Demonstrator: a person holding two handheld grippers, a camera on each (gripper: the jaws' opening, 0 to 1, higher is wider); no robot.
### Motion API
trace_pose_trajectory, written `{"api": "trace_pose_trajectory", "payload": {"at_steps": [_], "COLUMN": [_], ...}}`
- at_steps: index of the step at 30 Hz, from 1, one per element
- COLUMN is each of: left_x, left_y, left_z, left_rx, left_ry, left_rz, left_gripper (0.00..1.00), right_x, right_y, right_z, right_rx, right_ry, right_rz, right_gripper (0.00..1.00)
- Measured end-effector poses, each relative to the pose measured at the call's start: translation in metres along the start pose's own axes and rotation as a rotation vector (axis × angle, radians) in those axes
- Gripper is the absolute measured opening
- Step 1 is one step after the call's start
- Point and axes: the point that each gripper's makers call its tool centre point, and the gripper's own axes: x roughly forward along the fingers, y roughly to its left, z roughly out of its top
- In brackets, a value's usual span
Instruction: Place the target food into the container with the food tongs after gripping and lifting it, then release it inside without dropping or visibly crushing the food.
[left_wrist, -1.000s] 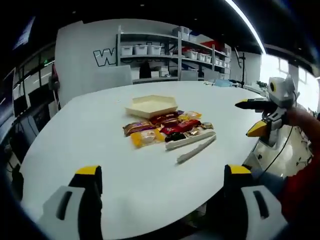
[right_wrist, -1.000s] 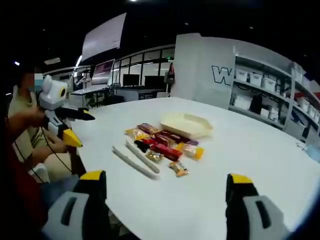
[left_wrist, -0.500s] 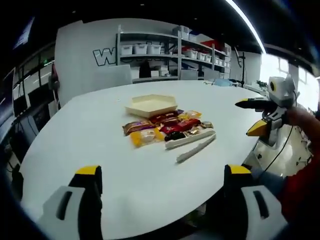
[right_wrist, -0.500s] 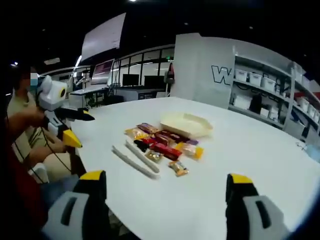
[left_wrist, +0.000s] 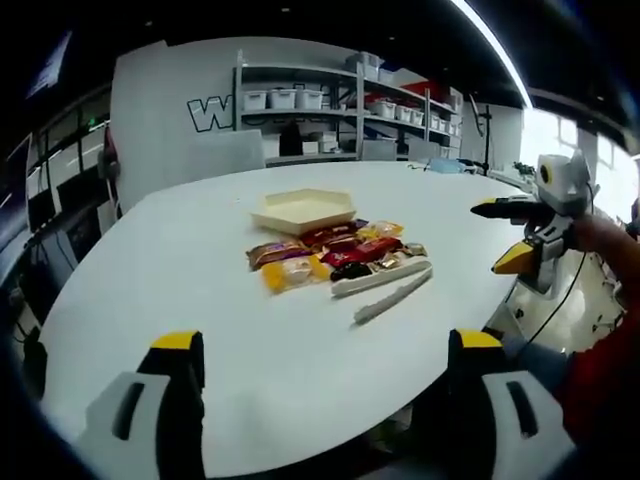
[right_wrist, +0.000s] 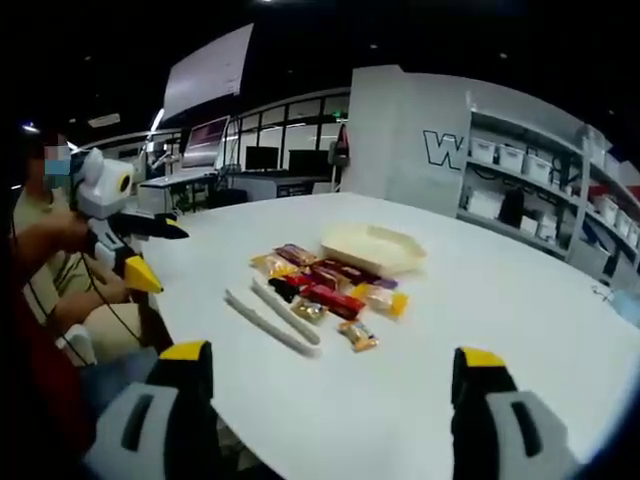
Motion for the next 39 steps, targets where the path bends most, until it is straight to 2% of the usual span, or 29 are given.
{"api": "trace_pose_trajectory", "payload": {"at_steps": [39], "left_x": [-0.0004], "left_y": [-0.0004], "left_z": [-0.0025], "left_rx": [0.005], "left_ry": [0.012], "left_rz": [0.0], "left_gripper": [0.99], "right_x": [-0.0012], "right_y": [0.0001], "right_z": [-0.0024], "right_rx": [0.004], "right_ry": [0.0], "right_rz": [-0.007], "right_gripper": [0.99]}}
